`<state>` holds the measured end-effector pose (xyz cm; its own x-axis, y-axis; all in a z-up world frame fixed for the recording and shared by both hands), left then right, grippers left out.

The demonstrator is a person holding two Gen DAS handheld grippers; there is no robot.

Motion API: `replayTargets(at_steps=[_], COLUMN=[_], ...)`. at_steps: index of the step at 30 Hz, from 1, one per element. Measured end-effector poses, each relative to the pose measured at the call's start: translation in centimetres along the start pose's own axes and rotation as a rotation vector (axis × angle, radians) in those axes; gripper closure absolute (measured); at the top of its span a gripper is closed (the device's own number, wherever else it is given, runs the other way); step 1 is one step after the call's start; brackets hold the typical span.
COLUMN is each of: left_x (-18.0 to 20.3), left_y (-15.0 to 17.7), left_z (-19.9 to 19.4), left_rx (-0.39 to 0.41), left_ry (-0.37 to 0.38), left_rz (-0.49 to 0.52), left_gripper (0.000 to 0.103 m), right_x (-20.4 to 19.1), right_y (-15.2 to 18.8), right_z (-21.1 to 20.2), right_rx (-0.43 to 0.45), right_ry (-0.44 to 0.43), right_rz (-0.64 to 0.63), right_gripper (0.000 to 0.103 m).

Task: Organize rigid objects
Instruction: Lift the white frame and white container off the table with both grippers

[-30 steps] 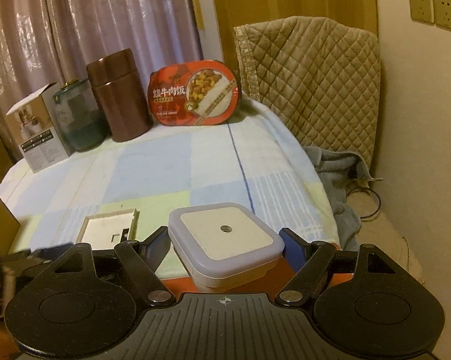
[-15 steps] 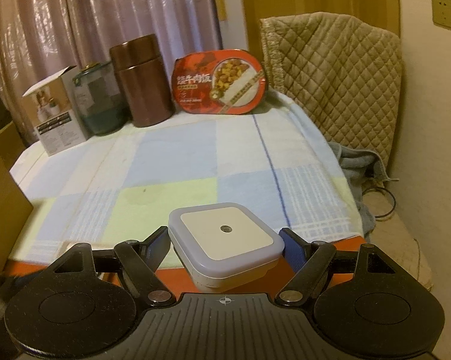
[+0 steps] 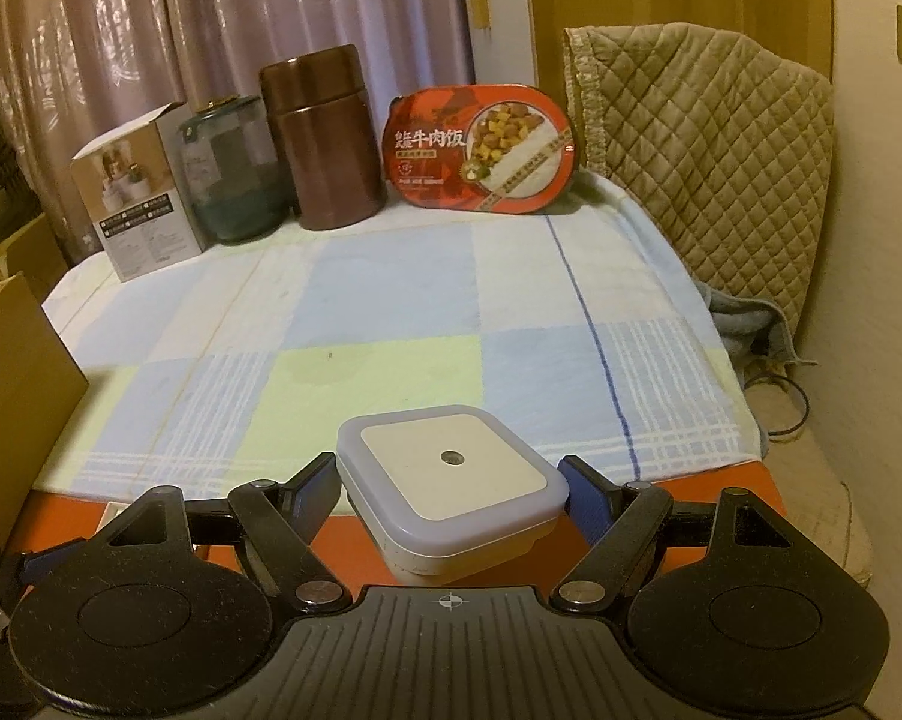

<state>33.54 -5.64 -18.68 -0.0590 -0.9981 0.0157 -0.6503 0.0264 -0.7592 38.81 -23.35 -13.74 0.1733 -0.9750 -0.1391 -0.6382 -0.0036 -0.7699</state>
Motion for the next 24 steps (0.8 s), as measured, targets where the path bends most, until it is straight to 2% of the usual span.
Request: replayTargets(at_steps=[11, 19, 24], left_x=[0.1, -0.4, -1.0], left_y=[1.4, 1.3, 1.2], left_z=[-3.4, -8.4, -11.8], left_rx=[-0.010, 0.008, 0.022], left_ry=[0.022, 0.037, 0.045], left_rz=[-0.018, -0.040, -0.041], left_gripper=[0.016, 0.016, 0.016], right_x=[-0.9, -2.7, -4.2], right_y=[0.0, 1.0, 3.2], right_z=[-1.4, -4.0, -7.1], right_rx=[0.009, 0.010, -0.007], right_ry=[-0.012, -0.018, -0.018], right_rz=[-0.008, -0.036, -0.019], right_gripper=[0.028, 0.028, 0.028])
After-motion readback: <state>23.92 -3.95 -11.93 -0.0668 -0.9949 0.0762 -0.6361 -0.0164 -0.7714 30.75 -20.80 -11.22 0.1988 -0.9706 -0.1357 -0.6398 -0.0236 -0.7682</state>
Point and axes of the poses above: each gripper's, at about its wrist camera, not at the fingertips, and z roughly the way its jaws point, x to its right, y to its underside, the point moved 8 cm from there along z, roughly the way its jaws point, and after that the axes turned 3 degrees about x, right-handed, at the moved point
